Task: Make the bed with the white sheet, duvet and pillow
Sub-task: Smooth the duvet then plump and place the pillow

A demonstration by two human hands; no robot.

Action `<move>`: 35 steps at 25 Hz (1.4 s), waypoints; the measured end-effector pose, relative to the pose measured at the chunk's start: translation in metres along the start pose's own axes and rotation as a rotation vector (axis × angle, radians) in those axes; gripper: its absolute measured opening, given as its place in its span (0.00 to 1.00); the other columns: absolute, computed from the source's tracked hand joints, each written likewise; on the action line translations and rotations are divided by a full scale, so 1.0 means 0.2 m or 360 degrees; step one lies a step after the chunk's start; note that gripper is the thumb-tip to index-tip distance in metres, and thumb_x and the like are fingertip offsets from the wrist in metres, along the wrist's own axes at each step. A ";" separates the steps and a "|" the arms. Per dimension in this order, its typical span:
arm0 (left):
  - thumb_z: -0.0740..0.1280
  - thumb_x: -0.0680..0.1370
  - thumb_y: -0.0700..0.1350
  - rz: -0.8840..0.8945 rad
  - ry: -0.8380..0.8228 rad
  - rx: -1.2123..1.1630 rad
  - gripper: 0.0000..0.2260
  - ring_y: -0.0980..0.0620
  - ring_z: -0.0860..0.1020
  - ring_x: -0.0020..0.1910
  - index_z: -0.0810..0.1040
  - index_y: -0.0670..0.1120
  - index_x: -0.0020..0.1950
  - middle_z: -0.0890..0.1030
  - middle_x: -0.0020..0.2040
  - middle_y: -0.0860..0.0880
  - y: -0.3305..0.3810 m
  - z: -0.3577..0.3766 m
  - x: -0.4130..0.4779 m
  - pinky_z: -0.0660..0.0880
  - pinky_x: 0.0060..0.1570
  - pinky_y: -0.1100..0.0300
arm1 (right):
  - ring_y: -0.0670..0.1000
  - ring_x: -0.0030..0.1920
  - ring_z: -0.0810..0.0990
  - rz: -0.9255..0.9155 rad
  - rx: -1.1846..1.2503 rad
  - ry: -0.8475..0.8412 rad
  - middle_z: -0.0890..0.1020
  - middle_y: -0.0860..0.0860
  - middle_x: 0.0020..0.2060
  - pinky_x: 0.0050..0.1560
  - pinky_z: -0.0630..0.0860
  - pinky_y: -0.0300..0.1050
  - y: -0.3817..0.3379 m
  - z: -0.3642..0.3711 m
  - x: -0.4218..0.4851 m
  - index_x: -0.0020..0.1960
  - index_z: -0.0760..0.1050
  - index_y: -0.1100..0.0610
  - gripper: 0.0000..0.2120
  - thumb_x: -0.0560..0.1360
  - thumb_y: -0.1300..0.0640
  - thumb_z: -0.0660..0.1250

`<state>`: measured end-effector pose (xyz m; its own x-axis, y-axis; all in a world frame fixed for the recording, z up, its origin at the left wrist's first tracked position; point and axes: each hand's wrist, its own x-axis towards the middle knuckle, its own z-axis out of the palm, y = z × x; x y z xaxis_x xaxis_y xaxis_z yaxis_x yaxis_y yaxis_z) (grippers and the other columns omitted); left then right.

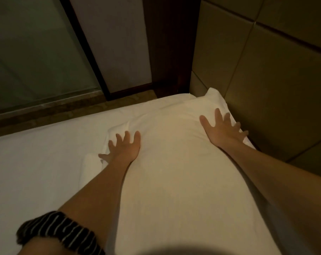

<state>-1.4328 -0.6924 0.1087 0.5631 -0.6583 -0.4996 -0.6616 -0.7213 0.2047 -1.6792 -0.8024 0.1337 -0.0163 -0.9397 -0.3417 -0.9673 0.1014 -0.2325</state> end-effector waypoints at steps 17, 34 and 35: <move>0.46 0.81 0.60 0.0922 0.0783 -0.0017 0.24 0.46 0.62 0.73 0.63 0.56 0.74 0.63 0.75 0.50 -0.17 0.50 -1.26 0.56 0.68 0.41 | 0.52 0.76 0.37 -0.0853 -0.0216 0.0214 0.38 0.41 0.74 0.73 0.35 0.54 0.24 0.22 -1.16 0.74 0.38 0.35 0.29 0.74 0.35 0.29; 0.42 0.80 0.61 0.0301 0.0850 -0.0119 0.26 0.43 0.57 0.75 0.45 0.57 0.78 0.59 0.77 0.47 -0.62 0.74 -1.57 0.54 0.66 0.30 | 0.64 0.75 0.49 -0.0261 -0.0117 0.0482 0.51 0.50 0.77 0.70 0.48 0.70 0.84 0.23 -1.56 0.77 0.46 0.41 0.33 0.74 0.32 0.35; 0.45 0.80 0.60 0.0432 0.0829 -0.0145 0.27 0.43 0.56 0.75 0.47 0.56 0.78 0.58 0.77 0.47 -0.53 0.74 -1.64 0.52 0.68 0.32 | 0.65 0.75 0.48 -0.0362 -0.0046 0.0509 0.51 0.50 0.77 0.70 0.46 0.70 0.79 0.23 -1.62 0.77 0.49 0.42 0.32 0.75 0.33 0.38</move>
<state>-1.6198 -0.3683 0.1258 0.5635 -0.8243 0.0548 -0.7839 -0.5126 0.3503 -1.8146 -0.4671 0.1647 0.1254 -0.9919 0.0174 -0.9620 -0.1259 -0.2422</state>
